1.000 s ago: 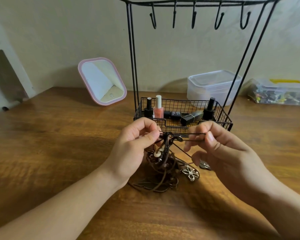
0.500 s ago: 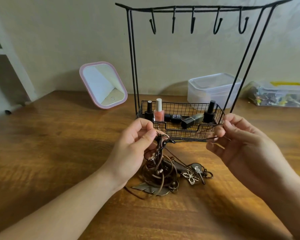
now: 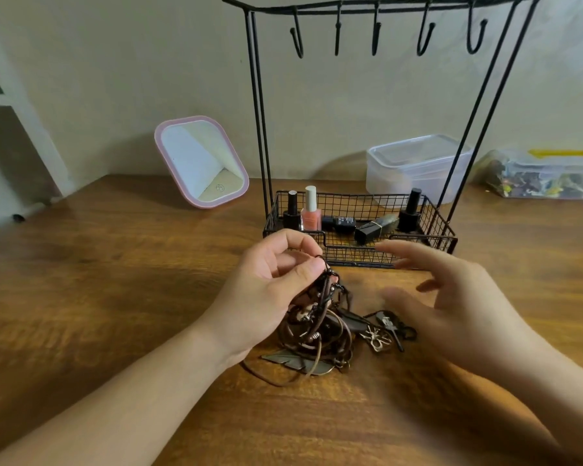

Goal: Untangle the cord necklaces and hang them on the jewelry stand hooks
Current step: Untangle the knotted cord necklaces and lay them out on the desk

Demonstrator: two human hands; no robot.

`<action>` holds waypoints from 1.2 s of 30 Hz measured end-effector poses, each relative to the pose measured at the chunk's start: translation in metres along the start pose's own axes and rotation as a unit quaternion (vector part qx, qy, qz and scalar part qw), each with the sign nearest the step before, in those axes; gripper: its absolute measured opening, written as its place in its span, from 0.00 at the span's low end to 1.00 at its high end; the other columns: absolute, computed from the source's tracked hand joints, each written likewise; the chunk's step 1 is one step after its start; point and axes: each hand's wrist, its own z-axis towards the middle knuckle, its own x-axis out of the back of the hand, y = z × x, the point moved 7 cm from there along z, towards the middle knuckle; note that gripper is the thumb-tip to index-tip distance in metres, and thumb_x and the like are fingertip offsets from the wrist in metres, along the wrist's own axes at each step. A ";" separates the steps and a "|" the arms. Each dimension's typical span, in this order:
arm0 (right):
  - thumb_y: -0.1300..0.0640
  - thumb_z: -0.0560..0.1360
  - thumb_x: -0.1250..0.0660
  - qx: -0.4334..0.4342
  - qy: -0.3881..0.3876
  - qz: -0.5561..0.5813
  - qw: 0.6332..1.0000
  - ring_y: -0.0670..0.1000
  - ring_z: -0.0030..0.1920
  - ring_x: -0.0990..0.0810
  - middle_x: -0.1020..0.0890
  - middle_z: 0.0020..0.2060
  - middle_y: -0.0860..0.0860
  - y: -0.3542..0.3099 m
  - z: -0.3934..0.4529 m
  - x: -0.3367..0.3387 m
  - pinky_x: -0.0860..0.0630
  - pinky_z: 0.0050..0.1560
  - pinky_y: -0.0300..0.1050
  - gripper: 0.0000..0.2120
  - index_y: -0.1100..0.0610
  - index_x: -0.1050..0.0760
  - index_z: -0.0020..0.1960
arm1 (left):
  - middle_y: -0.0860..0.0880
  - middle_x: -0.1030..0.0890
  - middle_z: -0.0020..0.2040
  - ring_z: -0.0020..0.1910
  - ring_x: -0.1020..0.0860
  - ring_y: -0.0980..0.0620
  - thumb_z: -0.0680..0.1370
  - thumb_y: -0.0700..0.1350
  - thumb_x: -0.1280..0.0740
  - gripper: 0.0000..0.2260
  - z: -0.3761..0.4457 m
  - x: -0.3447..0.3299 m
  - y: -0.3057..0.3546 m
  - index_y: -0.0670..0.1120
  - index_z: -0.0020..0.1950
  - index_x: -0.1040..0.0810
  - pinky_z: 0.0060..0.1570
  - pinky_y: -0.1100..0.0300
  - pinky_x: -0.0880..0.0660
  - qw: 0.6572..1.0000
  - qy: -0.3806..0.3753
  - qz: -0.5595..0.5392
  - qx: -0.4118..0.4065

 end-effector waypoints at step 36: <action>0.58 0.80 0.44 -0.043 -0.007 0.546 0.837 0.57 0.46 0.19 0.19 0.43 0.57 0.000 0.004 -0.006 0.24 0.42 0.50 0.08 0.56 0.28 0.46 | 0.53 0.21 0.37 0.39 0.24 0.56 0.72 0.25 0.37 0.23 0.004 0.014 -0.004 0.53 0.39 0.17 0.40 0.59 0.26 0.995 0.058 0.075 0.019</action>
